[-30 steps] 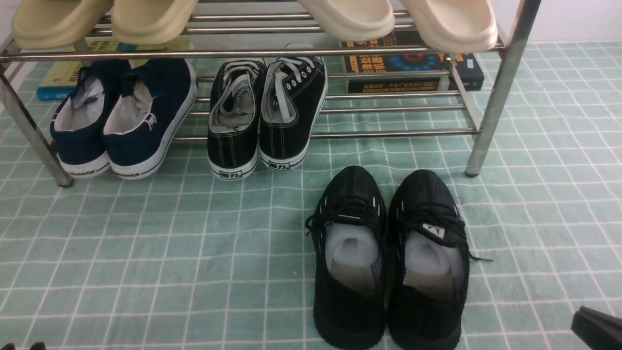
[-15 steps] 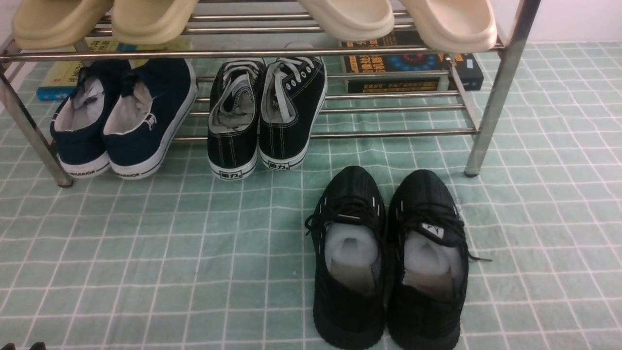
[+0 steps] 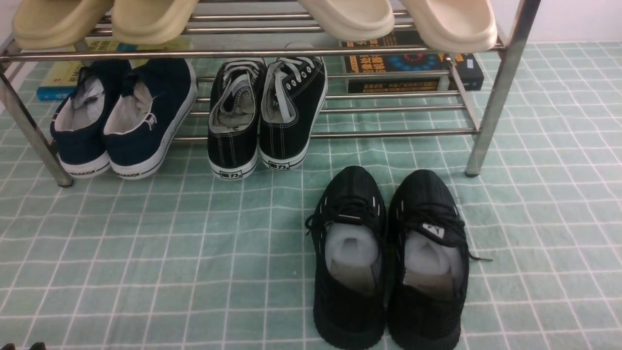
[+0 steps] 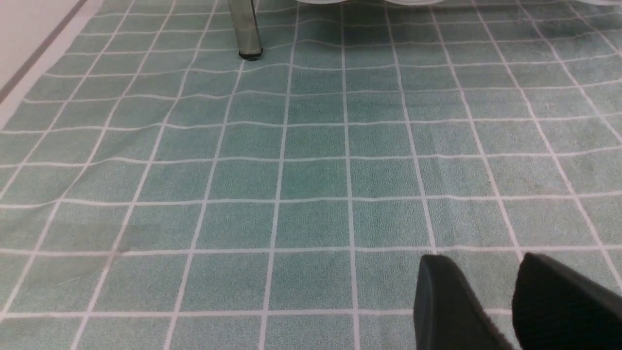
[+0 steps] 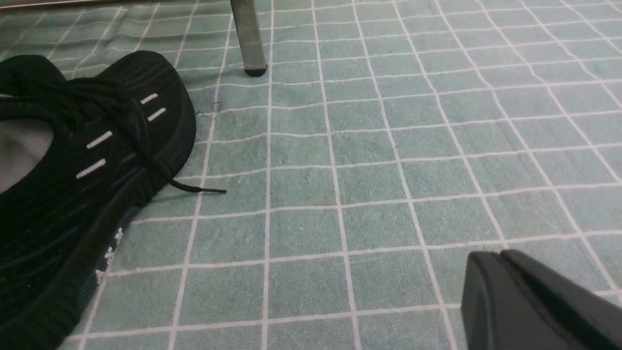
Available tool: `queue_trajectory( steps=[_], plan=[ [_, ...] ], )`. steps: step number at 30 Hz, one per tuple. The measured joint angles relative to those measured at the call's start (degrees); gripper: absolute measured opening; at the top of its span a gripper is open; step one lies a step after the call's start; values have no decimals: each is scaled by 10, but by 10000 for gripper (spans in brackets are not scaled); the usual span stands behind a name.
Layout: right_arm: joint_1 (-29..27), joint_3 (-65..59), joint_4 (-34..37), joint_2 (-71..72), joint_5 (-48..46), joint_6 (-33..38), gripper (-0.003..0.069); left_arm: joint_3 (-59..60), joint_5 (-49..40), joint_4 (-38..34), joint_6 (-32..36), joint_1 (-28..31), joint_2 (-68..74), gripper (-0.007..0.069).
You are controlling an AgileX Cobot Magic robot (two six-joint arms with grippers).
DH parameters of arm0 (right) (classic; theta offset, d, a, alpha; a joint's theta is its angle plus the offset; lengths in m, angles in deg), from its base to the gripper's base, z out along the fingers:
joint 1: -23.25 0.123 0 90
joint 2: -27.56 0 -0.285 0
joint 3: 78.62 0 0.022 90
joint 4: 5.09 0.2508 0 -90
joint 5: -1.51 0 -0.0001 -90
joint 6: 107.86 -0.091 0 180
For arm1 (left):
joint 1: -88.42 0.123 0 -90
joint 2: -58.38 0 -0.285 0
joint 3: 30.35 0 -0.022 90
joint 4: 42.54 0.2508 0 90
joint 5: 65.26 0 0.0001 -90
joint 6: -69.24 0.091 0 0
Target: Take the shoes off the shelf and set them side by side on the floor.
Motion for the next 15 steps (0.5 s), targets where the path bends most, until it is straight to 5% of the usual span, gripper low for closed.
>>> queue_trajectory(
  steps=[15],
  plan=[
    [30,0,6,0,-1,-2,40,0,0,0,0,0,0,242]
  ],
)
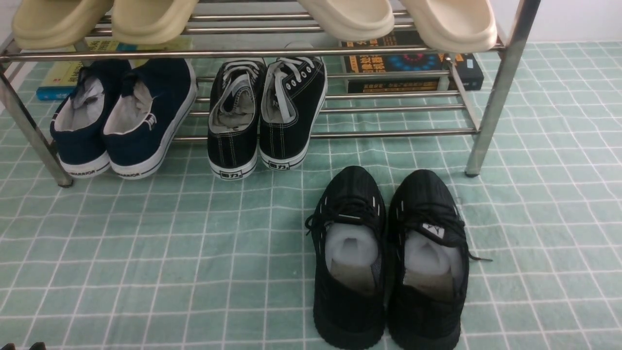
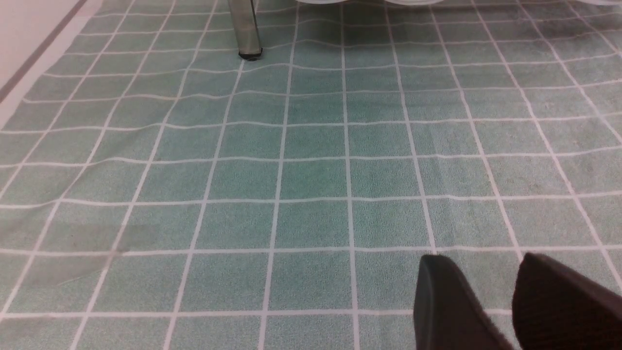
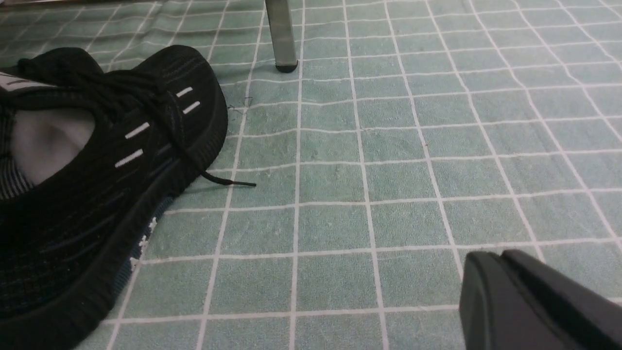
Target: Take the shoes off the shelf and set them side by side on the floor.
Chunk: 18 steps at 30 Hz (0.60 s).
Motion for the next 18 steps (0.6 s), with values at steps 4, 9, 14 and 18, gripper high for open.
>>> queue_trajectory(
  steps=[4,9,14,18],
  plan=[
    [0,0,0,0,0,0,44,0,0,0,0,0,0,242],
    [0,0,0,0,0,0,50,0,0,0,0,0,0,242],
    [0,0,0,0,0,0,57,0,0,0,0,0,0,242],
    [0,0,0,0,0,0,60,0,0,0,0,0,0,242]
  ],
)
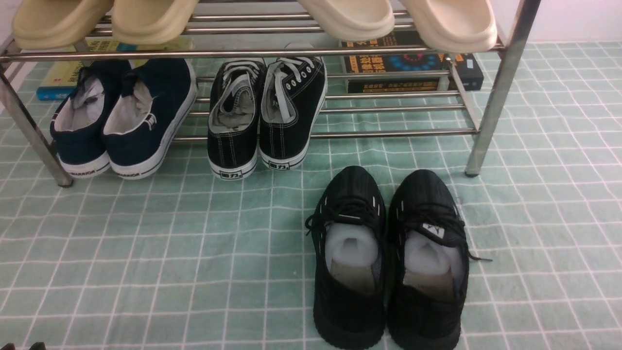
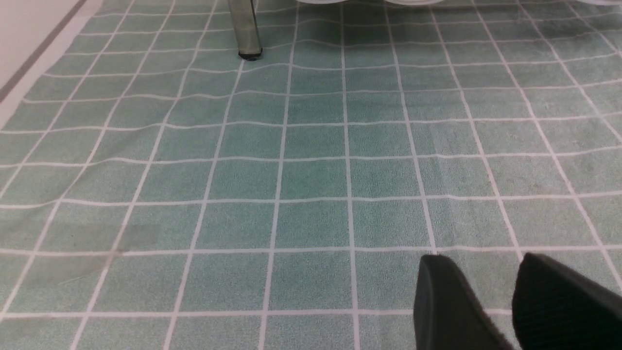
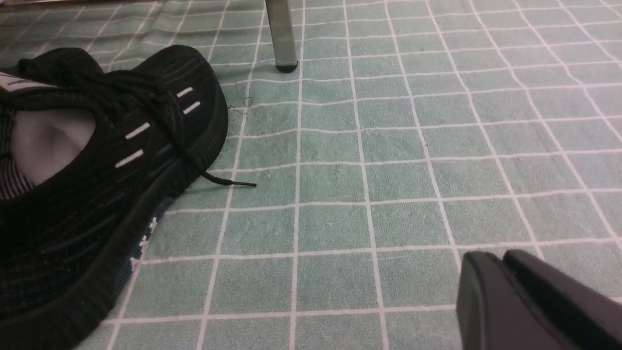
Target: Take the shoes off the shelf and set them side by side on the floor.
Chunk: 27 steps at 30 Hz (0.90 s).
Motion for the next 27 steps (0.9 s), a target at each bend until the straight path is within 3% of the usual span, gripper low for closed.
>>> queue_trajectory(
  steps=[27],
  plan=[
    [0,0,1,0,0,0,97,0,0,0,0,0,0,242]
  ],
)
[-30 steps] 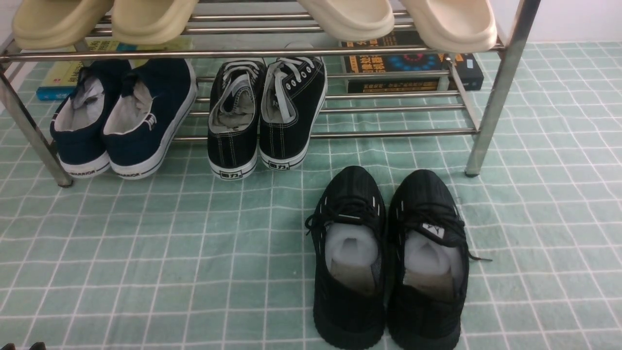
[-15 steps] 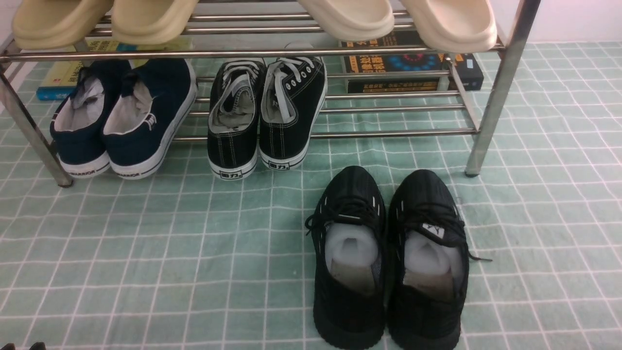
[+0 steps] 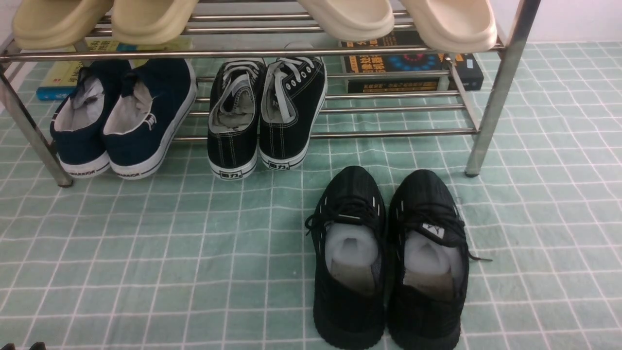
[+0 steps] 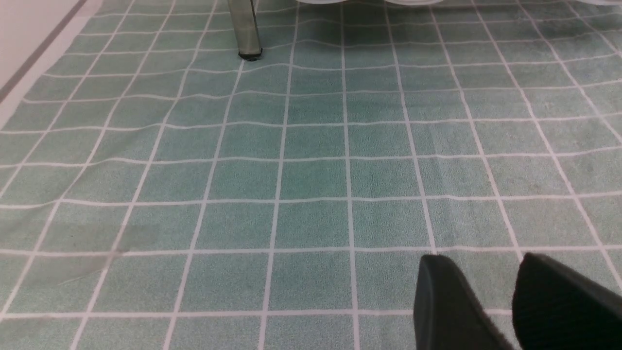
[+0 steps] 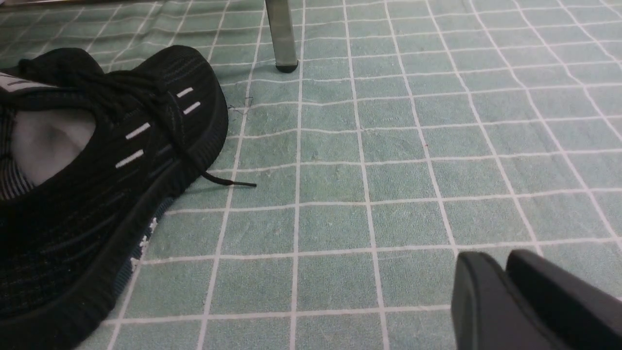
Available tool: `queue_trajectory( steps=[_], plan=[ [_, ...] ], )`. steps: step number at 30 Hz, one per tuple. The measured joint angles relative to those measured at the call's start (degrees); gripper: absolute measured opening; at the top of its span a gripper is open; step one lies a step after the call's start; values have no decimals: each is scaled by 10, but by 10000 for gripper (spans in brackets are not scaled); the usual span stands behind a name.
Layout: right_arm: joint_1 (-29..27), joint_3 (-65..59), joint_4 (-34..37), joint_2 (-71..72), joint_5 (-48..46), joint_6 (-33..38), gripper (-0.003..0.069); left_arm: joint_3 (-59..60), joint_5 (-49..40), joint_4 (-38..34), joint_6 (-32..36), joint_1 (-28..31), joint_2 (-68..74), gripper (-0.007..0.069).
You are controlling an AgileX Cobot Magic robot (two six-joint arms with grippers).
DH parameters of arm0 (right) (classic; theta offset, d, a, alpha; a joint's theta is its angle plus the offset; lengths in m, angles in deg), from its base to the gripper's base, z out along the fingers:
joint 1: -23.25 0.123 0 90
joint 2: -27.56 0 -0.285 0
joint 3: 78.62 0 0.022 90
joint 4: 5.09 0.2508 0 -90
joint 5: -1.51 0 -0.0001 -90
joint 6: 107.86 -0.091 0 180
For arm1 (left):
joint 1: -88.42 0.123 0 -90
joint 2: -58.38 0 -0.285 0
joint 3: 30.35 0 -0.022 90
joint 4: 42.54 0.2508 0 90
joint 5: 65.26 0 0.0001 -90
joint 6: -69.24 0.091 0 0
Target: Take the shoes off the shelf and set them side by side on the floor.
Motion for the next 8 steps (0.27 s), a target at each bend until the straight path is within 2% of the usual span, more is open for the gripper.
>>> queue_trajectory(
  steps=[8],
  plan=[
    [0,0,0,0,0,0,107,0,0,0,0,0,0,242]
  ],
)
